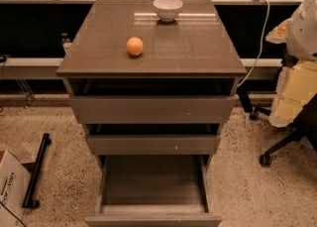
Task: Place orange into bottom drawer
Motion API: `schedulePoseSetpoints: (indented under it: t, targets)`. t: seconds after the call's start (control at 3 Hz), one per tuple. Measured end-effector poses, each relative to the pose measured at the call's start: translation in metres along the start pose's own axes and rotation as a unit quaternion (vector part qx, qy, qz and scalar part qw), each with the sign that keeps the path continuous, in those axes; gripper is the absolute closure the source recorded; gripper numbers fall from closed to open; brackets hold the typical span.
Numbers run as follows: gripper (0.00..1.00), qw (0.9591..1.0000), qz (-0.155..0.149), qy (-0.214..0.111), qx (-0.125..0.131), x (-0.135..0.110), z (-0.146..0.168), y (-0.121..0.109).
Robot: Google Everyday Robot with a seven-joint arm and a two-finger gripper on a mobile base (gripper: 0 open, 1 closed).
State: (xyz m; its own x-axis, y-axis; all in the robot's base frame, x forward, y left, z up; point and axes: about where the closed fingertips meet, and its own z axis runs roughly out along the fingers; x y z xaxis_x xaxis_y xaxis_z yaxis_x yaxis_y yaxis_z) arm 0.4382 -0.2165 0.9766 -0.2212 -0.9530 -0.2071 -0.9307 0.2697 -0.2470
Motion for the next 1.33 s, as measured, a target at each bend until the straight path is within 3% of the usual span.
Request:
schedulePoseSetpoints:
  t: [0.33, 0.67, 1.0, 1.33]
  targets:
    - [0.0, 1.0, 0.0, 0.0, 0.0, 0.0, 0.0, 0.0]
    - [0.0, 0.999, 0.01, -0.041, 0.013, -0.007, 0.0, -0.003]
    - [0.0, 0.9938, 0.026, -0.107, 0.018, -0.022, 0.006, -0.011]
    - [0.0, 0.9848, 0.024, -0.171, 0.021, -0.047, 0.013, -0.024]
